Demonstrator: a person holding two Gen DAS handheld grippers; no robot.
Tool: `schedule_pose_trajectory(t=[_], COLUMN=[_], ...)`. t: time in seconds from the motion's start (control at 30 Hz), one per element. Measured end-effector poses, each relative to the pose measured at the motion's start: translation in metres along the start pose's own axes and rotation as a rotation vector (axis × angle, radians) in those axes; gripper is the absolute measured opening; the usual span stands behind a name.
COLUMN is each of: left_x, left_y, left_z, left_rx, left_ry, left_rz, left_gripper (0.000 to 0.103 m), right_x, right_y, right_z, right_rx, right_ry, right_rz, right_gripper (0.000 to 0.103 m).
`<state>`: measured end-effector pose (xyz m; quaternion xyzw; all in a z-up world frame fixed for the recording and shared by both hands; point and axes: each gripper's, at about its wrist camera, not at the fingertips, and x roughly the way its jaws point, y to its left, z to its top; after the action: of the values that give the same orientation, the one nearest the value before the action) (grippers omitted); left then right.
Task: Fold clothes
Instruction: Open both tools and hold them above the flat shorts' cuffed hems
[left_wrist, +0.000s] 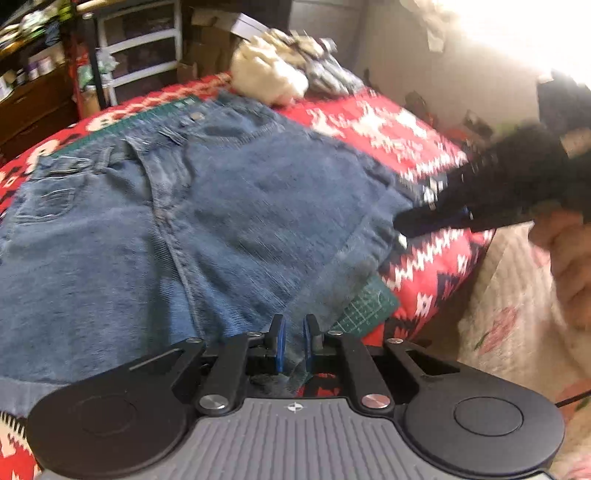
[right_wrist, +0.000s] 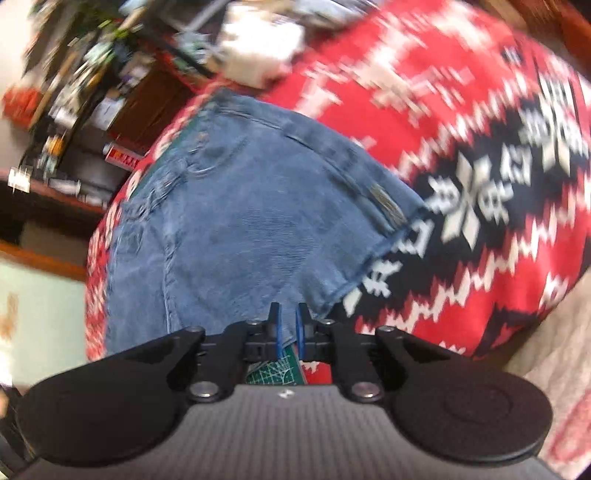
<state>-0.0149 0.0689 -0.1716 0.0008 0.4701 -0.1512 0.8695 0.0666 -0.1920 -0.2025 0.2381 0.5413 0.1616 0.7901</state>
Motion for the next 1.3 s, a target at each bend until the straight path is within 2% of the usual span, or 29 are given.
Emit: schedule_pose_trajectory(t=[0.07, 0.13, 0.17, 0.2, 0.27, 0.33, 0.4, 0.5, 0.6, 0.77, 0.8, 0.83, 0.87, 0.9, 0.97, 1.07, 1.3], left_x=[-0.012, -0.023, -0.027, -0.033, -0.041, -0.048, -0.053, -0.054, -0.043, -0.013, -0.007, -0.002, -0.001, 0.000, 0.001, 0.001, -0.001], left_y=[0.012, 0.026, 0.033, 0.041, 0.057, 0.074, 0.088, 0.108, 0.121, 0.128, 0.128, 0.129, 0.129, 0.131, 0.136, 0.148, 0.142], left_z=[0.000, -0.003, -0.004, -0.007, -0.013, -0.019, -0.025, -0.032, -0.035, -0.036, -0.037, -0.039, -0.041, -0.043, -0.046, -0.051, -0.065], left_rx=[-0.042, -0.070, -0.081, -0.096, -0.124, -0.155, -0.184, -0.212, -0.213, -0.173, -0.166, -0.157, -0.153, -0.161, -0.182, -0.249, -0.217], left_ry=[-0.017, -0.027, -0.030, -0.039, -0.047, -0.054, -0.074, -0.092, -0.076, -0.039, -0.026, -0.012, -0.026, -0.033, -0.038, -0.051, -0.156], left_rz=[0.020, 0.073, 0.100, 0.130, 0.194, 0.251, 0.306, 0.369, 0.391, 0.377, 0.376, 0.377, 0.384, 0.389, 0.397, 0.365, 0.373], left_gripper=[0.011, 0.021, 0.033, 0.037, 0.040, 0.049, 0.070, 0.077, 0.077, 0.078, 0.078, 0.080, 0.088, 0.095, 0.103, 0.103, 0.103], right_x=[0.002, 0.003, 0.004, 0.005, 0.007, 0.009, 0.019, 0.033, 0.049, 0.073, 0.076, 0.080, 0.083, 0.083, 0.082, 0.080, 0.080], right_y=[0.018, 0.036, 0.046, 0.055, 0.073, 0.091, 0.104, 0.116, 0.121, 0.117, 0.115, 0.112, 0.111, 0.111, 0.110, 0.111, 0.111], right_z=[-0.006, -0.012, -0.015, -0.018, -0.024, -0.030, -0.035, -0.042, -0.045, -0.046, -0.046, -0.046, -0.046, -0.048, -0.051, -0.052, -0.055], right_rx=[-0.073, -0.146, -0.182, -0.219, -0.292, -0.364, -0.424, -0.495, -0.552, -0.587, -0.584, -0.580, -0.580, -0.593, -0.596, -0.595, -0.596], right_ry=[-0.009, -0.019, -0.023, -0.028, -0.037, -0.047, -0.067, -0.098, -0.098, -0.067, -0.055, -0.042, -0.032, -0.044, -0.057, -0.063, -0.082], right_rz=[-0.017, -0.034, -0.043, -0.051, -0.068, -0.087, -0.130, -0.192, -0.246, -0.323, -0.327, -0.332, -0.336, -0.342, -0.349, -0.359, -0.358], right_gripper=[0.018, 0.025, 0.030, 0.032, 0.040, 0.051, 0.069, 0.084, 0.091, 0.095, 0.098, 0.102, 0.102, 0.102, 0.103, 0.103, 0.103])
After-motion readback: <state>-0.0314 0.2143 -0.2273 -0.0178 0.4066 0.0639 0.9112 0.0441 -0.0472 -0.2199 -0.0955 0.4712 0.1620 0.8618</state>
